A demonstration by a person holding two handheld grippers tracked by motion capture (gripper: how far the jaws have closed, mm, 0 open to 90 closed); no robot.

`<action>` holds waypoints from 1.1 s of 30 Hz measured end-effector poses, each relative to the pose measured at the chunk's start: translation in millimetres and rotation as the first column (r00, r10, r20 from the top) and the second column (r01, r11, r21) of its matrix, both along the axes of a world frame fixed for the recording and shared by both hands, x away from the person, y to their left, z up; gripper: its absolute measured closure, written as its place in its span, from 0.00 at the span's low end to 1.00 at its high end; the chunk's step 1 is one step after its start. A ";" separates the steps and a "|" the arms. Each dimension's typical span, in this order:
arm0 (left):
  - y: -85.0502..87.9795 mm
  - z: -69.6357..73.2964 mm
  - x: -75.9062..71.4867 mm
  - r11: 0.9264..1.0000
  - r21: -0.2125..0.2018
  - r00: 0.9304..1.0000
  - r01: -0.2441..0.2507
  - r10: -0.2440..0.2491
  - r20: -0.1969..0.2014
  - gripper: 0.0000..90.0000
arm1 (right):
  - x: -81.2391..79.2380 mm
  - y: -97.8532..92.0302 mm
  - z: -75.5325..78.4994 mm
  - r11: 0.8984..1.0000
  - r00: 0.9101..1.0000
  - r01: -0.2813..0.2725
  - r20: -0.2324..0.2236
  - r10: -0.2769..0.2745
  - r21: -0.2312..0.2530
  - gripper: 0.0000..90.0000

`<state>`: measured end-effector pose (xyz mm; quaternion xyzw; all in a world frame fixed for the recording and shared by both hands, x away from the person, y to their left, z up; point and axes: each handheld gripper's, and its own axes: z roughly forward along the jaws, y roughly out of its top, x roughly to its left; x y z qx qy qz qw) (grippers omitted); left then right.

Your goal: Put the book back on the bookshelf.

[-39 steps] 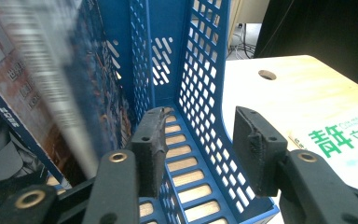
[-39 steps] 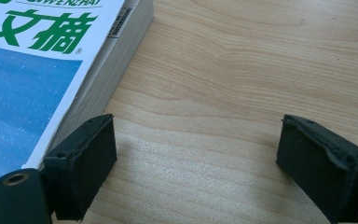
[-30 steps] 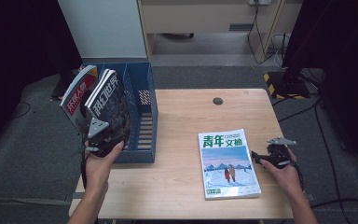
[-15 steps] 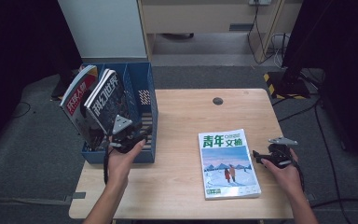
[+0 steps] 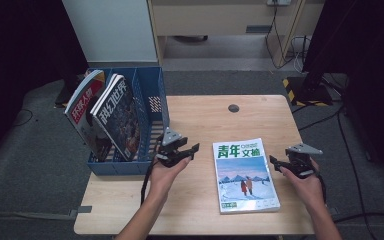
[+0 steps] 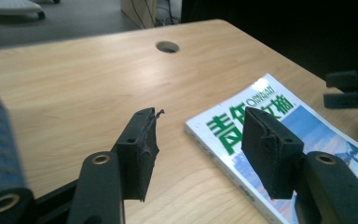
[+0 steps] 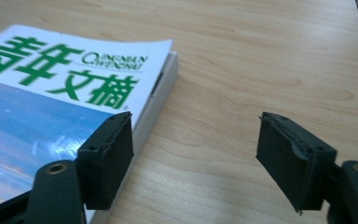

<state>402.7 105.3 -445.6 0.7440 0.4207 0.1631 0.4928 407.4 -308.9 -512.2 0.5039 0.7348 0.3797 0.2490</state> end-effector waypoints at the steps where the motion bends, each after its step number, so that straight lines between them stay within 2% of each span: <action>1: -6.2 -3.6 0.2 1.000 0.002 1.000 0.013 -0.013 -0.008 0.50 | -0.2 0.2 1.6 1.000 1.000 -0.005 0.009 0.005 0.004 0.33; 4: -24.0 -16.2 0.6 0.999 0.003 0.998 0.043 -0.043 -0.036 0.48 | -1.8 2.6 5.3 0.999 1.000 -0.028 0.015 0.028 0.027 0.36; 6: -28.3 -19.8 0.6 0.999 -0.002 0.998 0.053 -0.053 -0.045 0.48 | -2.0 3.9 5.5 0.999 0.999 -0.037 0.018 0.036 0.028 0.36; 9: -43.8 -39.5 -2.3 0.997 -0.002 0.993 0.081 -0.081 -0.090 0.46 | -1.6 9.0 5.1 0.996 0.998 -0.067 0.010 0.067 0.053 0.35; 12: -49.4 -50.2 -6.6 0.995 0.009 0.988 0.104 -0.103 -0.113 0.44 | -1.3 15.8 2.3 0.992 0.995 -0.098 -0.012 0.099 0.077 0.31; 15: -52.1 -62.4 -11.6 0.992 0.023 0.982 0.124 -0.120 -0.145 0.42 | -0.6 22.0 -1.0 0.989 0.991 -0.126 -0.030 0.129 0.079 0.26; 17: -53.0 -68.3 -13.3 0.991 0.033 0.980 0.133 -0.126 -0.152 0.40 | -0.6 27.9 -4.6 0.987 0.987 -0.144 -0.056 0.148 0.077 0.23; 21: -53.7 -73.8 -14.0 0.990 0.045 0.978 0.135 -0.125 -0.169 0.34 | -0.2 33.3 -9.1 0.985 0.983 -0.156 -0.082 0.163 0.079 0.18; 26: -61.5 -81.7 -15.4 0.985 0.044 0.965 0.169 -0.156 -0.212 0.27 | 1.5 40.8 -17.5 0.979 0.970 -0.191 -0.137 0.200 0.076 0.11; 29: -66.1 -85.5 -16.6 0.982 0.052 0.958 0.184 -0.167 -0.233 0.24 | 1.6 43.2 -18.3 0.978 0.970 -0.188 -0.139 0.200 0.090 0.10; 33: -67.5 -87.0 -18.0 0.982 0.047 0.958 0.183 -0.168 -0.232 0.23 | 2.0 44.2 -21.5 0.973 0.966 -0.191 -0.152 0.209 0.127 0.10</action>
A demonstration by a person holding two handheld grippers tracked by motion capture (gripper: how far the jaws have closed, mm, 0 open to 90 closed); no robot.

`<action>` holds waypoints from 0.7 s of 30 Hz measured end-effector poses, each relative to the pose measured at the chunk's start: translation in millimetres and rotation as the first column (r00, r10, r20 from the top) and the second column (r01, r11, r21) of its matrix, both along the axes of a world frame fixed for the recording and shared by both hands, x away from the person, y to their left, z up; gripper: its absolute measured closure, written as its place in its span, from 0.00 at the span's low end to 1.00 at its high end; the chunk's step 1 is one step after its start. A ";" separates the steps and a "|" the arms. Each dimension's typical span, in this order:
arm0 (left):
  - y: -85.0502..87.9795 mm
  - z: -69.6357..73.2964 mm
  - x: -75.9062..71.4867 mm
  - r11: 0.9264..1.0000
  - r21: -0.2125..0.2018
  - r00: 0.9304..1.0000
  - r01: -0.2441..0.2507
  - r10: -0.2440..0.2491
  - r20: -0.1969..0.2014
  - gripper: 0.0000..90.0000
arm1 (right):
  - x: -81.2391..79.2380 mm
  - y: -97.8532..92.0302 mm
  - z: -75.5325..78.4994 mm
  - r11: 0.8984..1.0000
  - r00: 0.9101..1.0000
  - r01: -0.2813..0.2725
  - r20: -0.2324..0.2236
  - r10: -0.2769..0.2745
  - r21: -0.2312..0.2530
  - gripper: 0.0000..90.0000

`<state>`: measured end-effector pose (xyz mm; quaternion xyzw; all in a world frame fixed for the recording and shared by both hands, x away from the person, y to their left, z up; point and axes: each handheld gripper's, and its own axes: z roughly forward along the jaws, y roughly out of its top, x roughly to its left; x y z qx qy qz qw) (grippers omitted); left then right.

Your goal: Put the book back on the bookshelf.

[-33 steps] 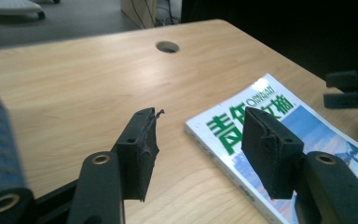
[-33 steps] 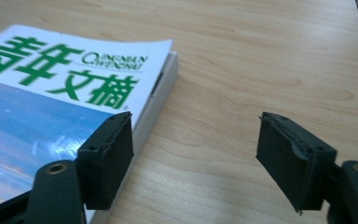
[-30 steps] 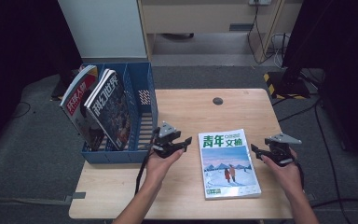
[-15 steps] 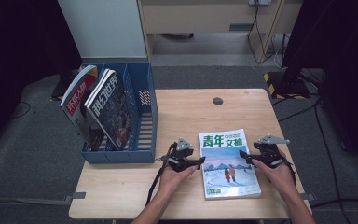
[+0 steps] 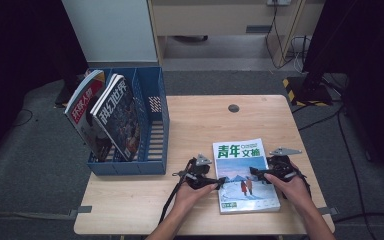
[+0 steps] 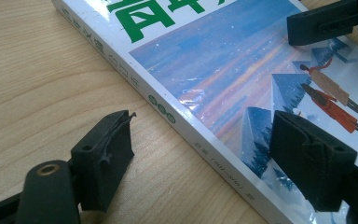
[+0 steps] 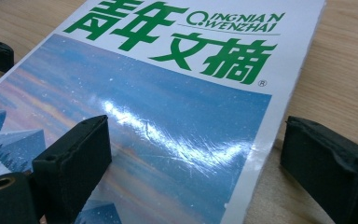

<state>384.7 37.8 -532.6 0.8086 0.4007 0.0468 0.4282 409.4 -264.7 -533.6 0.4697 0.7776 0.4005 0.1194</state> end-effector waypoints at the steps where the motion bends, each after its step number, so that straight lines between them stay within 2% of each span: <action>1: 0.0 -0.2 -0.5 1.000 -0.003 1.000 0.000 0.000 0.001 0.23 | -0.2 0.4 0.1 1.000 1.000 -0.003 -0.006 0.003 0.004 0.10; 12: -3.8 -3.0 -5.3 1.000 0.001 0.999 -0.014 0.014 0.039 0.23 | -1.1 -0.1 -0.9 1.000 1.000 0.005 -0.016 -0.005 0.016 0.11; 21: -3.3 -3.1 -7.6 1.000 0.001 0.999 -0.011 0.011 0.041 0.22 | -3.7 1.9 1.3 1.000 1.000 0.009 -0.025 -0.008 0.013 0.14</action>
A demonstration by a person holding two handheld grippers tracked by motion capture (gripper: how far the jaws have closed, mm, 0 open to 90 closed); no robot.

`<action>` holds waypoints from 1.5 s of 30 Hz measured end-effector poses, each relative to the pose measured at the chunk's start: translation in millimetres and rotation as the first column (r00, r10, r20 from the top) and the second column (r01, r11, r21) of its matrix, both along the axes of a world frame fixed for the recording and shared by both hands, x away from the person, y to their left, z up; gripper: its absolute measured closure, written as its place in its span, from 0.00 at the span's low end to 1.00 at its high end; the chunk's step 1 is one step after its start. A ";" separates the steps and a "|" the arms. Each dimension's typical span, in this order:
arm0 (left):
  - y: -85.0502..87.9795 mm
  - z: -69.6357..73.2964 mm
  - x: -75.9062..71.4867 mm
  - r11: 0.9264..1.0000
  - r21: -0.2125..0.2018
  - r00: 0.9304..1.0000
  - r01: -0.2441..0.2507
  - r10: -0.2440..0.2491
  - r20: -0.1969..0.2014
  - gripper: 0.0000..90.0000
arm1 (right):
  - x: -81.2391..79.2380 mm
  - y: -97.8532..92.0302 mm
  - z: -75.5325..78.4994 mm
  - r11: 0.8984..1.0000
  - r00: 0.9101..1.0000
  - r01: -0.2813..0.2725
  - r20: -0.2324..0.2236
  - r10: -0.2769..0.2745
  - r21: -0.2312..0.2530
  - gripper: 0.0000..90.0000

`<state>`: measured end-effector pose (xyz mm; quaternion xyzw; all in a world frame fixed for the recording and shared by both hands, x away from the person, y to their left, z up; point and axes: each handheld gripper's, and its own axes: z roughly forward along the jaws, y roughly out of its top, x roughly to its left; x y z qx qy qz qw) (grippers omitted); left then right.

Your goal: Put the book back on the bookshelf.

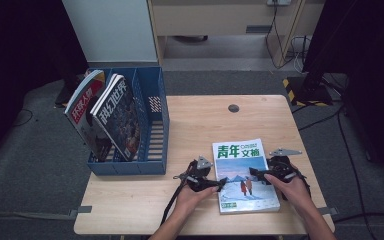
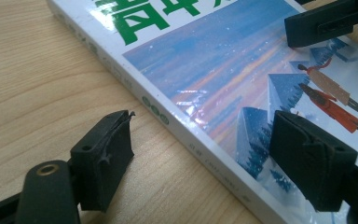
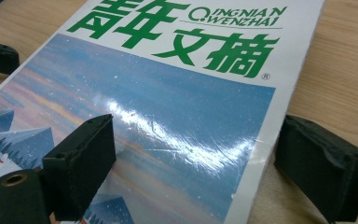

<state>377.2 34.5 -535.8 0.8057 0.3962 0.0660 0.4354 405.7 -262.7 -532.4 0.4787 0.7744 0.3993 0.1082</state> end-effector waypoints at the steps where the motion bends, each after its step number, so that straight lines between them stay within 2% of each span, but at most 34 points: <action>1: 0.0 0.0 -0.2 1.000 0.001 1.000 0.003 -0.003 0.000 0.22 | -0.6 1.3 0.2 1.000 1.000 -0.011 -0.004 0.011 0.002 0.15; 3: 0.0 0.1 -0.4 1.000 0.007 1.000 0.001 -0.001 0.001 0.22 | -1.8 6.8 0.6 0.999 0.999 -0.034 -0.005 0.034 0.009 0.17; 4: 0.7 0.4 -0.2 1.000 0.022 1.000 -0.008 0.008 0.005 0.18 | -2.2 9.6 0.8 0.999 0.999 -0.045 -0.005 0.045 0.007 0.17; 6: 3.6 0.4 0.4 0.999 0.017 1.000 -0.029 0.029 0.001 0.17 | -2.8 16.1 2.4 0.997 0.998 -0.069 0.006 0.069 -0.019 0.17; 7: 5.3 0.4 0.9 0.999 0.021 1.000 -0.024 0.024 0.005 0.17 | -3.2 17.9 3.1 0.997 0.997 -0.071 0.010 0.071 -0.026 0.17; 12: 8.5 -0.2 2.5 0.999 0.011 0.999 -0.039 0.039 0.005 0.18 | -5.1 18.4 3.0 0.996 0.996 -0.091 0.008 0.091 -0.024 0.18; 16: 9.3 -0.3 4.4 0.999 0.012 1.000 -0.030 0.030 0.007 0.18 | -4.2 17.0 3.0 0.994 0.994 -0.106 -0.001 0.106 -0.017 0.17; 20: 9.1 -0.2 6.4 0.999 0.020 0.999 -0.030 0.030 0.011 0.18 | -3.4 17.0 2.8 0.994 0.994 -0.111 -0.011 0.110 -0.016 0.13; 25: 8.0 -0.2 8.1 0.999 0.021 0.999 -0.041 0.041 0.011 0.17 | 2.8 17.4 -0.8 0.993 0.993 -0.120 -0.019 0.120 -0.019 0.03; 28: 7.2 -0.4 8.8 0.999 0.018 0.999 -0.046 0.045 0.011 0.17 | 13.6 18.6 0.8 0.991 0.991 -0.132 -0.039 0.130 -0.031 0.04; 31: 7.2 -0.4 8.8 0.999 0.019 0.999 -0.045 0.044 0.011 0.17 | 17.8 19.9 0.8 0.988 0.988 -0.150 -0.040 0.149 -0.030 0.04; 39: 6.9 -0.4 8.6 0.999 0.020 0.999 -0.047 0.046 0.013 0.17 | 16.5 18.5 -0.5 0.988 0.988 -0.154 -0.013 0.153 -0.005 0.12; 41: 6.8 -0.4 8.6 0.999 0.021 0.999 -0.047 0.047 0.013 0.17 | 13.6 16.6 3.2 0.987 0.987 -0.159 -0.003 0.159 -0.028 0.19; 43: 6.8 -0.4 8.6 0.999 0.020 0.999 -0.047 0.047 0.013 0.17 | 10.2 14.5 9.7 0.986 0.986 -0.160 0.041 0.162 -0.044 0.27; 45: 6.8 -0.4 8.6 0.999 0.020 0.999 -0.047 0.047 0.013 0.17 | 6.3 12.7 17.4 0.984 0.983 -0.177 0.052 0.176 0.016 0.32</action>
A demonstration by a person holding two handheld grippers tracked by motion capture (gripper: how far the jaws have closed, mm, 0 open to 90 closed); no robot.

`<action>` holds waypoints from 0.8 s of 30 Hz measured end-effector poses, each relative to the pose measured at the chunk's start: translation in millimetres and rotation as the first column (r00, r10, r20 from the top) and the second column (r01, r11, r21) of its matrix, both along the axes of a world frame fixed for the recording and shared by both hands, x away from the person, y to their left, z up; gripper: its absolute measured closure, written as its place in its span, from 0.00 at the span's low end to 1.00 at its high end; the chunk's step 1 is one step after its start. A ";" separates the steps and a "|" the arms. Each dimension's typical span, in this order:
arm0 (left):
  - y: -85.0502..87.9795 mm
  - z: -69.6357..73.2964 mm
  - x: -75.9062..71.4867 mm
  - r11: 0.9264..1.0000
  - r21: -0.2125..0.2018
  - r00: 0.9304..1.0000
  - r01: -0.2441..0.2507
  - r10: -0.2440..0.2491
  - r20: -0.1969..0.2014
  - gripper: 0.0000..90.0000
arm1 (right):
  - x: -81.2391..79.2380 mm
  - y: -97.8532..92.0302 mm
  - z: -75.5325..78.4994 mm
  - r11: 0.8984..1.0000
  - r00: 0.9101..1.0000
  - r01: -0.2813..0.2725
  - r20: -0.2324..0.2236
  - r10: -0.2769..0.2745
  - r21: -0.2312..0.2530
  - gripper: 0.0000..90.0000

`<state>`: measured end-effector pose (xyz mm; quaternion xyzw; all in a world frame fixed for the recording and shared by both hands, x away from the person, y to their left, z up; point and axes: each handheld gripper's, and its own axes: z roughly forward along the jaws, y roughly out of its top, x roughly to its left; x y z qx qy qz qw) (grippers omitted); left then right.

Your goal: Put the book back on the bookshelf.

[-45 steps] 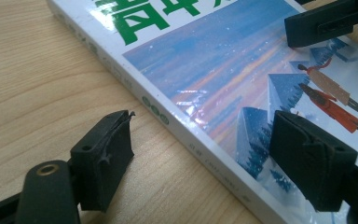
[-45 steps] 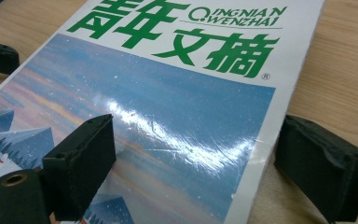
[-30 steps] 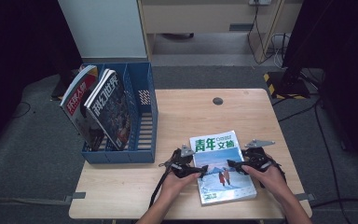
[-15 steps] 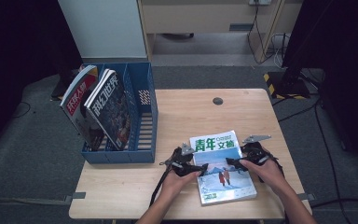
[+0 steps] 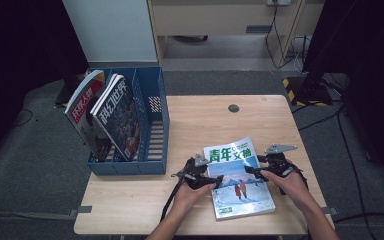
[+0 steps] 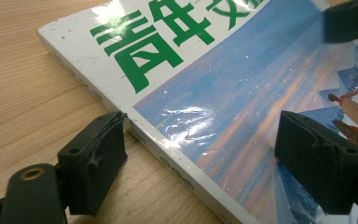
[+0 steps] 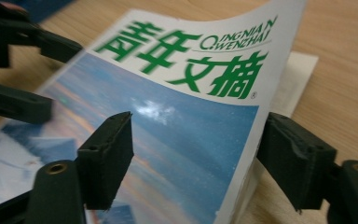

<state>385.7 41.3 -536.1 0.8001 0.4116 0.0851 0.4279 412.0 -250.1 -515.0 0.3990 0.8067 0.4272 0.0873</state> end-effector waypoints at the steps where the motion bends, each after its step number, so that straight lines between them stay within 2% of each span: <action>1: 0.2 0.0 0.0 1.000 0.002 1.000 0.001 -0.001 0.000 0.17 | -2.5 -0.1 4.9 1.000 1.000 -0.013 0.013 0.013 0.003 0.33; 4: 0.1 0.0 -0.1 1.000 0.001 1.000 0.000 0.000 0.000 0.17 | -7.4 0.4 9.7 0.999 0.999 -0.030 0.013 0.030 -0.031 0.37; 6: 0.3 0.1 -0.2 1.000 0.003 1.000 0.003 -0.003 0.000 0.17 | -9.6 -1.0 9.1 0.998 0.999 -0.037 -0.004 0.037 -0.060 0.38; 11: 0.5 0.2 -0.3 1.000 0.006 1.000 0.005 -0.005 -0.001 0.17 | -12.9 -10.5 0.6 0.994 0.998 -0.042 -0.058 0.037 -0.098 0.42; 13: 0.1 0.1 -0.4 1.000 0.002 1.000 0.002 -0.002 0.000 0.17 | -15.2 -14.4 -1.3 0.995 0.996 -0.056 -0.075 0.049 -0.087 0.43; 19: 0.0 0.1 -0.4 1.000 0.003 1.000 0.002 -0.002 0.000 0.17 | -11.6 -13.0 -1.4 0.998 0.997 -0.061 -0.059 0.059 -0.033 0.43; 22: -0.1 0.1 -0.5 1.000 0.003 1.000 0.001 -0.001 0.000 0.17 | -6.9 -6.0 -2.0 0.997 0.997 -0.061 -0.045 0.060 -0.038 0.42; 24: -0.1 0.1 -0.5 1.000 0.003 1.000 0.001 -0.001 0.000 0.17 | -3.3 -2.2 -2.7 0.997 0.997 -0.061 -0.052 0.058 -0.049 0.42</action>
